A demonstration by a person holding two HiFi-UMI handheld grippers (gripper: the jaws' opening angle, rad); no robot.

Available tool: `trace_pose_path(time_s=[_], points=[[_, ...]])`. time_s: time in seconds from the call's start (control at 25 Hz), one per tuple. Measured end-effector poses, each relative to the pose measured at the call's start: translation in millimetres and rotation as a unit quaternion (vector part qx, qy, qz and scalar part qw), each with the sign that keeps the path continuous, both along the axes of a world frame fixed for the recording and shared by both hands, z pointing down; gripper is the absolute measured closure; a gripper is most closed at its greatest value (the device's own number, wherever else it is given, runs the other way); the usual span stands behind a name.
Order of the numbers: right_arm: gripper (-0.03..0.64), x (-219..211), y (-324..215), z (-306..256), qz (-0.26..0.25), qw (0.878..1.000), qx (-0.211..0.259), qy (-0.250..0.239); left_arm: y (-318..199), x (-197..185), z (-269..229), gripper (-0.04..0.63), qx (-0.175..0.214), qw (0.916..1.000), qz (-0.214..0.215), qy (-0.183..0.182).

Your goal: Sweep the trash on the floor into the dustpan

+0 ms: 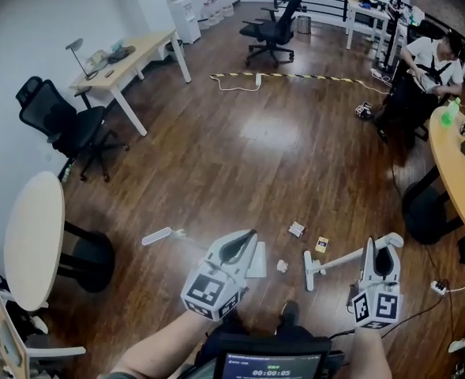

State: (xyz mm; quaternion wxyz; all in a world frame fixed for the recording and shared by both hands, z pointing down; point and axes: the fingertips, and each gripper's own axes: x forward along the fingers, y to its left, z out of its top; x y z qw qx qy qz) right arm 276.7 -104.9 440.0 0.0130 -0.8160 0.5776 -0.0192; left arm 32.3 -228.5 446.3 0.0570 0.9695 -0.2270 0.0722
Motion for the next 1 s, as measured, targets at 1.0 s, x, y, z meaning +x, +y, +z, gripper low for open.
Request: trace_pose_path(time_s=[1.0], points=[[0.489,-34,-112,198,0.057,0.995,-0.076,0.004,-123,5,221,0.589,-0.017,0.995,0.062,-0.076]])
